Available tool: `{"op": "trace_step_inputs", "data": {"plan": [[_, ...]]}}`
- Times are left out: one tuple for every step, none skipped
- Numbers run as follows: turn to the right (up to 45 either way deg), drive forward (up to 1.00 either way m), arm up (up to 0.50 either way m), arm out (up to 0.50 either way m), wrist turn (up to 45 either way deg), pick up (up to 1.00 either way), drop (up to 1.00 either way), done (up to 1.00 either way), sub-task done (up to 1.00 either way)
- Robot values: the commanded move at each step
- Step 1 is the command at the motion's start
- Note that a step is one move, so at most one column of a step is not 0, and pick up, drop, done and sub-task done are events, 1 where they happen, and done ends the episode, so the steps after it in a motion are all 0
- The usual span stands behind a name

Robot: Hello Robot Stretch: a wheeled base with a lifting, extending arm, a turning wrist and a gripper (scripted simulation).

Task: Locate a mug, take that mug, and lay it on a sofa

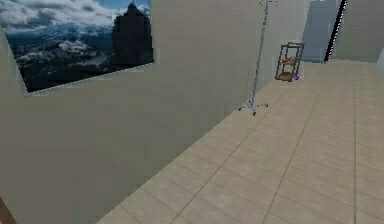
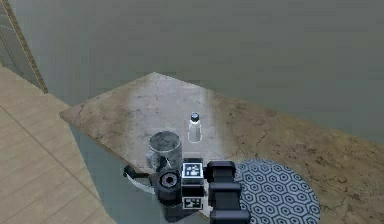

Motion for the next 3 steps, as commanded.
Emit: {"op": "trace_step_inputs", "data": {"plan": [[0.0,0.00,0.10,0.00,0.0,0.00,0.00,0.00,0.00],[0.0,0.00,0.02,0.00,0.0,0.00,0.00,0.00,0.00],[0.0,0.00,0.00,0.00,-45.0,0.00,0.00,0.00,0.00]]}}
